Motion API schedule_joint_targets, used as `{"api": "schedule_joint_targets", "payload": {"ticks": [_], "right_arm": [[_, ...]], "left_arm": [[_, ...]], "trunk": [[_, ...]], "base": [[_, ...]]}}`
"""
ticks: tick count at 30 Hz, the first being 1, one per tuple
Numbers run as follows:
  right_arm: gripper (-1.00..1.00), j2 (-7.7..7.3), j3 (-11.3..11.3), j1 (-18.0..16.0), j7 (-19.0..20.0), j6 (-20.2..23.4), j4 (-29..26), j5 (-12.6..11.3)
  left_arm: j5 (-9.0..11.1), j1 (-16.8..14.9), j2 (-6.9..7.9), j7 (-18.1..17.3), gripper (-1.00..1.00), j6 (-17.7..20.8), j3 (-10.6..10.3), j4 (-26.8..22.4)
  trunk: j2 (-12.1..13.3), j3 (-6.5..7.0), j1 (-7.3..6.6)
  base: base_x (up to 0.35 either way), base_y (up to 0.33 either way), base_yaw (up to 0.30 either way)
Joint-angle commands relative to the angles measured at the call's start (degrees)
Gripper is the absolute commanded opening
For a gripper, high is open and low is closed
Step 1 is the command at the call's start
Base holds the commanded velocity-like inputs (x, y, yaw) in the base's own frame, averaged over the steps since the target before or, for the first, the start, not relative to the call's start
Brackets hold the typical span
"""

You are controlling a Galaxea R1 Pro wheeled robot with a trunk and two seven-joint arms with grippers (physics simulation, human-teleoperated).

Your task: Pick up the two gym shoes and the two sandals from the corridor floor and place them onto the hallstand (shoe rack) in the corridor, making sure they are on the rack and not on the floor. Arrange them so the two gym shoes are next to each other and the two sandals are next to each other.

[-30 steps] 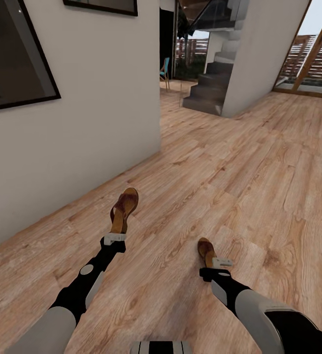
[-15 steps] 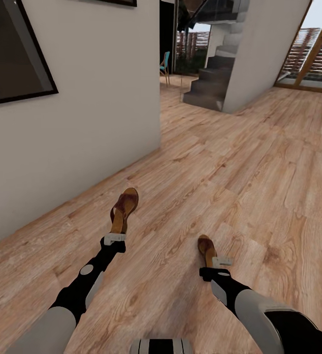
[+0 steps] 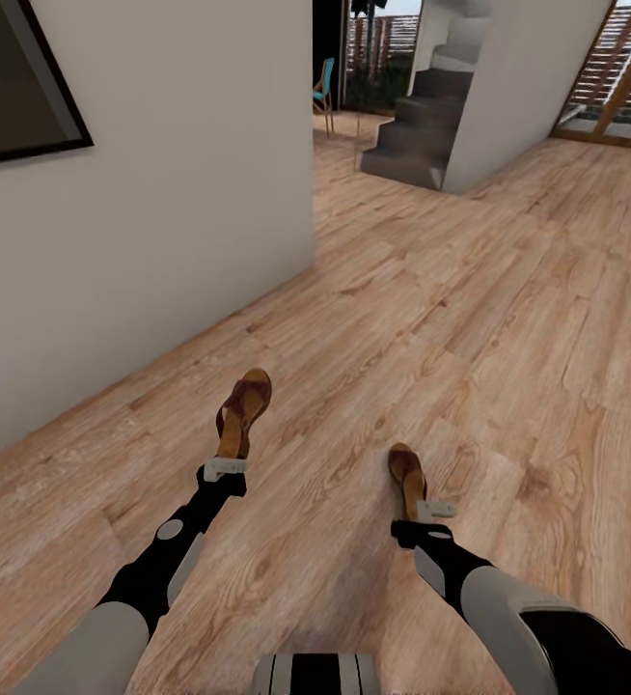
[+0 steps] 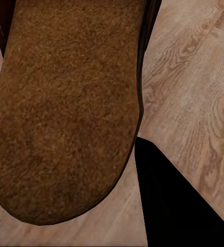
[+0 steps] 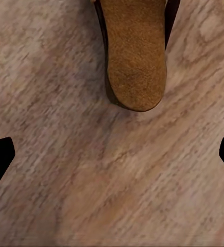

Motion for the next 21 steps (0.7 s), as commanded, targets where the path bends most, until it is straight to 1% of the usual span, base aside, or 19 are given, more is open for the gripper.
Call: {"api": "schedule_joint_targets", "payload": {"ticks": [1,5,12,16,21], "right_arm": [[1.0,0.02,-0.06,-0.01,-0.14,-0.02,-0.7,-0.27],[1.0,0.02,-0.09,-0.01,-0.18,-0.02,-2.99,-0.26],[1.0,0.02,-0.13,-0.01,-0.23,-0.01,-7.56,-0.27],[1.0,-0.06,-0.13,-0.01,-0.23,-0.02,-8.55,-0.29],[1.0,-0.17,-0.13,-0.01,-0.23,-0.02,-8.66,-0.29]], "left_arm": [[0.27,-0.03,0.01,-0.2,-1.0,-0.1,-0.05,0.04],[0.21,-0.03,0.01,-0.2,-1.0,-0.1,-0.05,0.04],[0.24,-0.03,0.01,-0.18,-1.0,-0.1,0.01,0.04],[0.25,-0.03,0.01,-0.2,-1.0,-0.1,-0.04,0.04],[0.27,-0.03,0.01,-0.2,-1.0,-0.1,-0.05,0.04]], "trunk": [[-0.01,-0.13,-0.01],[-0.01,-0.43,-0.01],[-0.01,-0.53,-0.01],[-0.01,-0.53,-0.01],[-0.01,-0.53,-0.01]], "base": [[0.0,0.0,0.0],[0.0,0.0,0.0],[0.009,0.0,0.0],[0.086,0.0,0.0],[0.014,0.0,0.0]]}}
